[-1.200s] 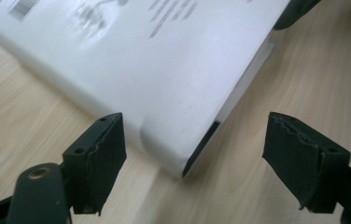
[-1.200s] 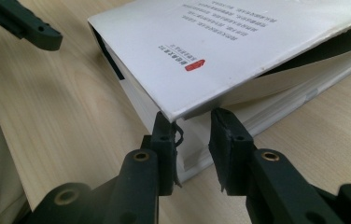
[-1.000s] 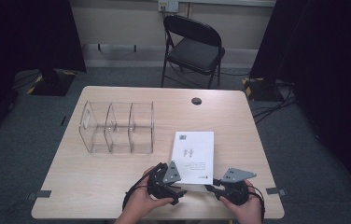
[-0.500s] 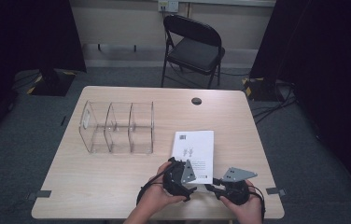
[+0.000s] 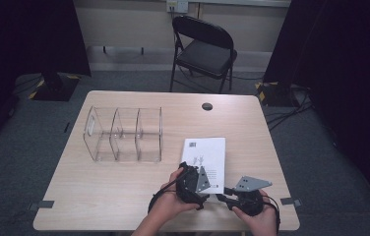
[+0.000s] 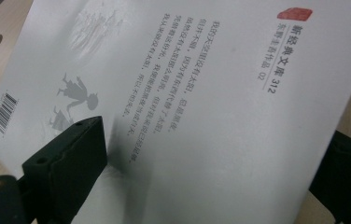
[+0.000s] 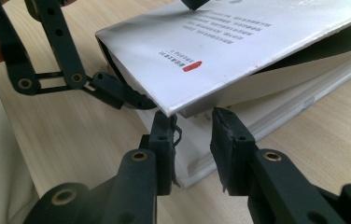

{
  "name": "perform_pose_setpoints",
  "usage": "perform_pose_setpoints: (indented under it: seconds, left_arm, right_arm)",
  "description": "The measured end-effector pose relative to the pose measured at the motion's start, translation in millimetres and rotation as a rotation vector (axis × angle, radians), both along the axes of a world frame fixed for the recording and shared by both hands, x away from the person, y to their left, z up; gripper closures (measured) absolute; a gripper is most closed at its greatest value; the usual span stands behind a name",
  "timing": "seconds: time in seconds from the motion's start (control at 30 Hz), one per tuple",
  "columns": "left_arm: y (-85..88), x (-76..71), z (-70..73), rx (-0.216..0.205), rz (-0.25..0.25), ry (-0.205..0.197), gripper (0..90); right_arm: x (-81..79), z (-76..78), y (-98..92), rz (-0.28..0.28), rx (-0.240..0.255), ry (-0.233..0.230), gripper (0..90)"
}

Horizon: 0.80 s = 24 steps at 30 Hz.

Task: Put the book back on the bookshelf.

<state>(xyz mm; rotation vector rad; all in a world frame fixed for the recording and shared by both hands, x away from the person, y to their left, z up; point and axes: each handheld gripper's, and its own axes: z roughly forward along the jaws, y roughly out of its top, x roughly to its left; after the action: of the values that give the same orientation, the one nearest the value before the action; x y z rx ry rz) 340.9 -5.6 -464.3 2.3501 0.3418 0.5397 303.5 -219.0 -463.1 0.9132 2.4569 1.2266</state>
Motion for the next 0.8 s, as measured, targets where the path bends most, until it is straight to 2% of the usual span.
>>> perform_pose_setpoints:
  seconds: [0.03,0.1,0.13,0.17,0.23,0.27,0.3,0.33,0.37,0.4,0.43,0.47,0.5,0.57,0.6,0.67,0.73,0.8]
  left_arm:
    - [-0.2,0.6,-1.0,-0.005,0.002,-0.005,5.7]
    - [-0.9,0.9,-0.6,0.01,0.006,-0.004,5.3]
    - [-2.3,1.6,-3.0,-0.003,0.003,-0.023,5.3]
    - [-2.3,1.6,-3.0,-0.003,0.003,-0.023,5.3]
    - [-2.5,1.7,-1.1,0.027,0.002,-0.019,5.3]
    - [-2.9,2.0,-3.3,-0.001,0.005,-0.03,6.2]
    - [-3.1,2.3,-3.9,0.025,-0.006,-0.033,6.1]
    - [-3.1,2.3,-3.9,0.025,-0.006,-0.033,5.9]
    - [-3.1,2.5,-3.6,0.048,-0.015,-0.045,5.8]
    - [-3.3,2.8,-3.2,0.051,-0.015,-0.047,5.8]
    - [-3.5,2.5,-2.9,0.052,-0.001,-0.024,6.6]
    - [-3.5,2.5,-2.5,0.071,-0.012,-0.03,7.2]
    - [-4.2,1.8,-4.5,0.051,-0.021,-0.041,8.6]
    - [-4.4,0.5,-4.3,0.061,-0.022,-0.042,11.1]
    - [-4.2,-0.2,-3.7,0.069,-0.03,-0.05,13.0]
    - [-3.3,-1.6,-2.7,0.063,-0.033,-0.047,15.1]
    - [-1.9,0.1,0.4,0.035,-0.035,-0.031,16.2]
    - [-0.8,1.3,3.9,0.04,-0.038,-0.02,17.3]
  right_arm:
    - [0.0,0.0,0.0,0.0,0.0,0.0,69.9]
    - [0.4,-0.2,0.0,0.002,-0.002,0.003,69.9]
    - [0.7,-0.3,-0.2,0.005,-0.002,0.002,69.9]
    - [0.8,-0.2,-0.3,0.007,-0.004,0.002,69.9]
    - [0.8,0.0,-0.5,0.006,-0.004,0.004,69.9]
    - [0.8,0.5,-1.1,0.006,-0.004,0.007,69.9]
    - [1.0,1.1,-2.0,0.009,0.008,-0.002,69.2]
    - [1.0,1.1,-2.0,0.009,0.008,-0.002,69.2]
    - [0.5,4.5,-2.9,0.007,0.019,-0.002,69.3]
    - [0.5,4.5,-2.9,0.007,0.019,-0.002,69.3]
    - [0.4,4.1,-2.1,0.005,-0.002,0.009,69.1]
    - [0.4,2.5,-2.4,0.009,-0.003,0.007,68.7]
    - [0.7,1.0,-3.3,0.01,0.003,0.019,67.5]
    - [1.2,-0.3,-4.0,0.012,0.01,0.03,66.4]
    - [1.5,-2.1,-4.8,0.021,0.017,0.034,62.6]
    - [0.8,-2.9,-5.4,0.025,0.02,0.031,57.7]
    - [0.3,-5.1,-6.0,0.04,0.01,0.032,52.3]
    - [-0.6,-9.2,-7.8,0.042,-0.007,0.035,51.9]
